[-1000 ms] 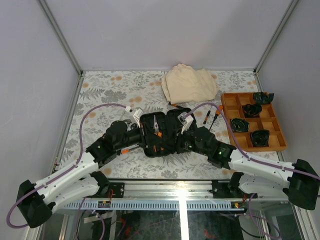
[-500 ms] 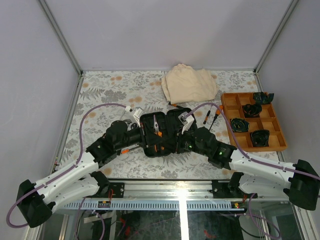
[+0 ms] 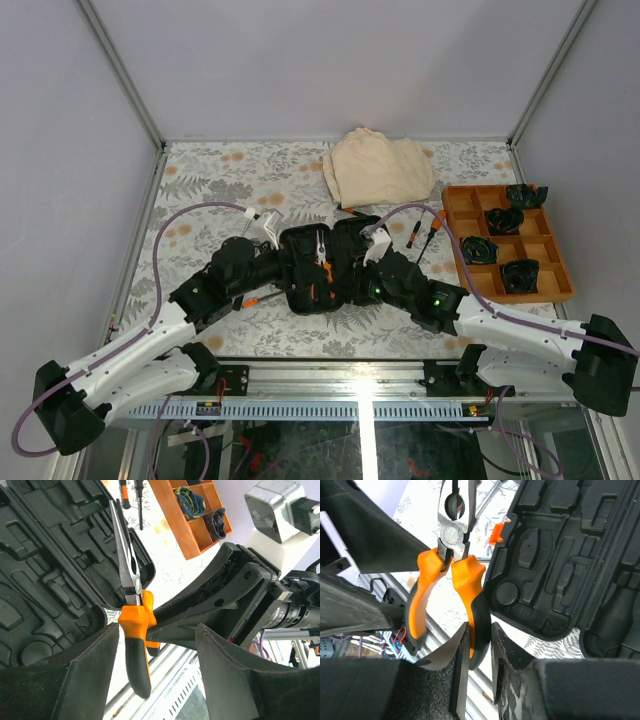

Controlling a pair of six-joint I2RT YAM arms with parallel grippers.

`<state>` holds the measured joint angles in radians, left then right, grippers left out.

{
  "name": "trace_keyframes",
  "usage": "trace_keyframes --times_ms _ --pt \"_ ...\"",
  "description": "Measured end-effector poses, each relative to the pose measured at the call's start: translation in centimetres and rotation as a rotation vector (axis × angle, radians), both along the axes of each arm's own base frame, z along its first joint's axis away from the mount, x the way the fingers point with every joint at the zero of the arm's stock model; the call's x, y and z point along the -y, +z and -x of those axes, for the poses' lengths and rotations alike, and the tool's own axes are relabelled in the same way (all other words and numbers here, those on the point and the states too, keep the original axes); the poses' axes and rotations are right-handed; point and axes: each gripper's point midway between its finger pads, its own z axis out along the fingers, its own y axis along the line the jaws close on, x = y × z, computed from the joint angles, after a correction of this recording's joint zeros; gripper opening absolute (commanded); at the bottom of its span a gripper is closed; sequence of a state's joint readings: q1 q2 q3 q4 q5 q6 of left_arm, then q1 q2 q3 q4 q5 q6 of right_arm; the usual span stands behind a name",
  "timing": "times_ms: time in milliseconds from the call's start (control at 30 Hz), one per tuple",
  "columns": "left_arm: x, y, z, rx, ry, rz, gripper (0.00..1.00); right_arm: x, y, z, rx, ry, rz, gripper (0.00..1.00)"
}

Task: Sort the tools into containers
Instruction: Pick up the pliers at the center of the board, then place the pliers in the storage box.

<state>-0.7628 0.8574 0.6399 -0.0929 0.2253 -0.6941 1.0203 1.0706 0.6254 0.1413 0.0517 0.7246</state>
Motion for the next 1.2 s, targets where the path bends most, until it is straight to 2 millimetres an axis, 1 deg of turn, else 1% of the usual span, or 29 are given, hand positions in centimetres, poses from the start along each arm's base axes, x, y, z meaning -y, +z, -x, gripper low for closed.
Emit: trace_keyframes --times_ms 200,267,433,600,700,800,967,1200 --pt "-1.1 -0.3 -1.0 -0.002 0.079 -0.047 0.62 0.8 -1.5 -0.5 -0.038 -0.054 0.066 0.00" --pt "-1.6 -0.4 -1.4 -0.005 0.114 -0.070 0.59 1.1 -1.8 -0.6 -0.047 -0.069 0.090 0.00" --pt "-2.9 -0.4 -2.0 0.002 0.176 -0.109 0.50 1.4 -1.8 -1.2 -0.052 -0.104 0.118 0.00" --pt "-3.7 -0.2 -2.1 0.007 0.203 -0.133 0.48 1.4 -1.9 -1.8 -0.056 -0.133 0.150 0.00" --pt "-4.3 -0.1 -2.3 0.006 0.227 -0.159 0.45 1.1 -2.2 -2.2 -0.067 -0.142 0.181 0.00" --pt "-5.1 -0.2 -2.8 -0.007 0.260 -0.192 0.45 0.4 -2.4 -2.6 -0.078 -0.141 0.207 0.00" --pt "-7.1 -0.5 -4.5 -0.037 0.338 -0.236 0.47 -1.1 -3.3 -3.5 -0.108 -0.137 0.264 0.00" --pt "-11.0 -2.8 -6.8 -0.115 0.434 -0.314 0.47 -2.9 -6.0 -4.5 -0.167 -0.123 0.371 0.00"
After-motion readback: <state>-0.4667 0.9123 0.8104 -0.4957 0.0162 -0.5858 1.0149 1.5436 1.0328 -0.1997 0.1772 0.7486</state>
